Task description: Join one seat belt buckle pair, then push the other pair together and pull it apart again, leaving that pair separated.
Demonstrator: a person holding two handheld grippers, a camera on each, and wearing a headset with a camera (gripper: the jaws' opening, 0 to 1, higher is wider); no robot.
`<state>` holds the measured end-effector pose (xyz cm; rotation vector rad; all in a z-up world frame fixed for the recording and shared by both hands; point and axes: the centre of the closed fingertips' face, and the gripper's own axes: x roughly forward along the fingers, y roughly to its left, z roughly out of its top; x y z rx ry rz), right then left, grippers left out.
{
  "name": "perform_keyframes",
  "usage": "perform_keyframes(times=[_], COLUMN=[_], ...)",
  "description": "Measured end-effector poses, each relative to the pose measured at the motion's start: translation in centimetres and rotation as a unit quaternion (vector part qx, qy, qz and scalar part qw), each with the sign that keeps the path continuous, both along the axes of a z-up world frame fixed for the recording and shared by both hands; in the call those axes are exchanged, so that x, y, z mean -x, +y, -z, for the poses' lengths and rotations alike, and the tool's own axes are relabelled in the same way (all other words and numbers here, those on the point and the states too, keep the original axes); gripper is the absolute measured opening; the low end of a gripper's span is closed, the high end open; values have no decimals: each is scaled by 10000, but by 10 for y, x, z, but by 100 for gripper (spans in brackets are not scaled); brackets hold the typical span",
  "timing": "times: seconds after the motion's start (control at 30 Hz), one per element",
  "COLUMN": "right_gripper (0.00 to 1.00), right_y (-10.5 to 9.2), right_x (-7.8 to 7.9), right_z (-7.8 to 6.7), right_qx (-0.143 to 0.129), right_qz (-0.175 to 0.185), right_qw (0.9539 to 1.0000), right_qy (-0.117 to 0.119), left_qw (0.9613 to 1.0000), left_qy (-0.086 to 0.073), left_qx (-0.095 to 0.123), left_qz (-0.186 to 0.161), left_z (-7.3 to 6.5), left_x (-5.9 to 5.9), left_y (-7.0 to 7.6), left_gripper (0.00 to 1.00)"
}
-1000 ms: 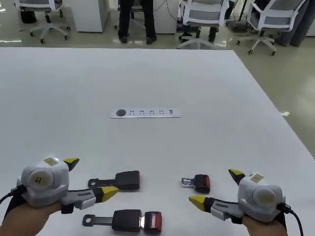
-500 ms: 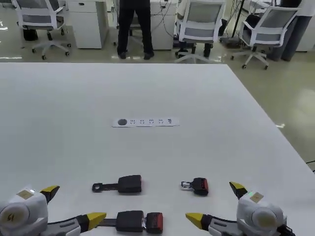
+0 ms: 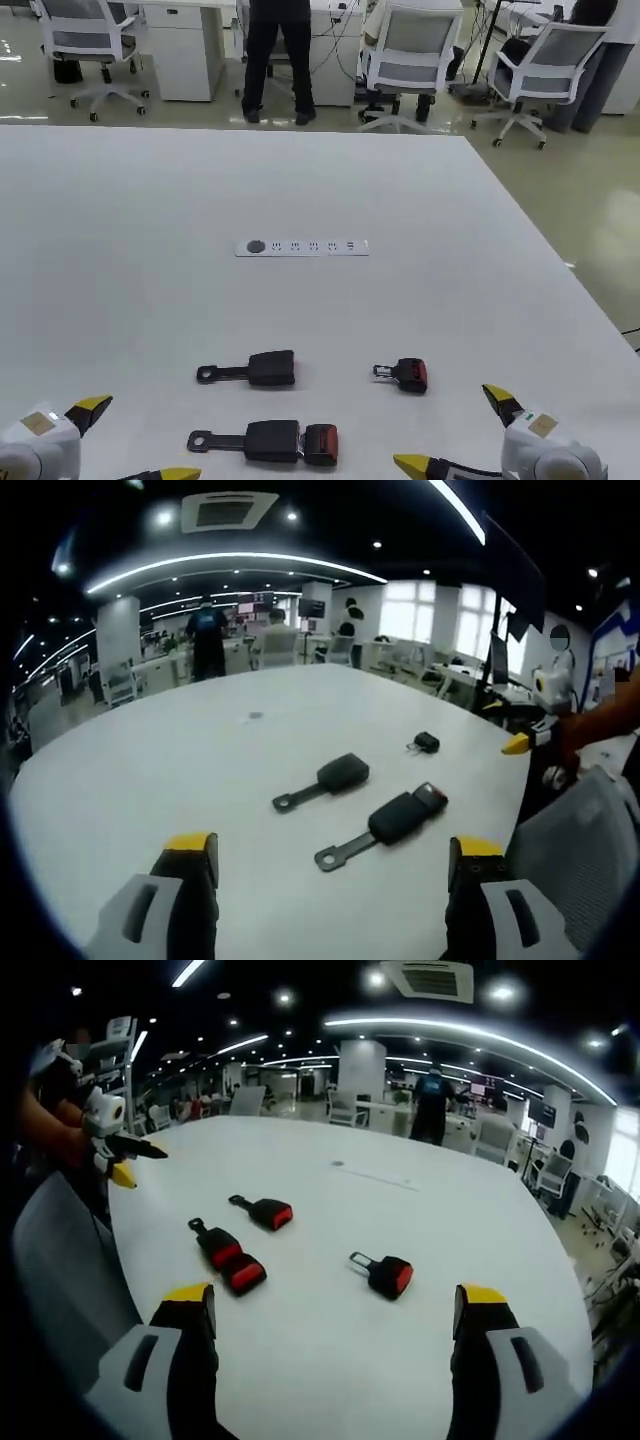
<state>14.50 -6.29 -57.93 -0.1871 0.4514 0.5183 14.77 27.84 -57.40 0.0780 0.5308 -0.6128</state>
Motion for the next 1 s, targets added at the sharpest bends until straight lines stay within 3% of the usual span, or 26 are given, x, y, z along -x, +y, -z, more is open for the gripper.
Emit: perform_keyframes(times=[0.17,0.27,0.37,0.57,0.87,1.0], right_gripper=[100,100,100,100,100,100], right_y=[-6,-5,-3,-7,-11,-11], right_x=[9,14,19,21,21,22], right_z=[0,5,4,10,5,4], right_qx=[30,103,91,144,193,218], right_qz=[29,-21,6,46,112,131], right_qw=[10000,9999,10000,9998,9997,9996], right_qy=[-15,-13,30,125,87,78], left_qw=[10000,9999,10000,9999,9997,9998], left_qy=[-33,21,22,-85,-64,-27], left_qx=[-20,118,33,79,241,166], left_qz=[-28,14,-3,68,73,102], left_z=[1,-1,0,-3,-7,-5], left_x=[4,8,10,12,21,25], left_y=[8,1,3,5,5,7], left_gripper=[98,98,98,96,97,97])
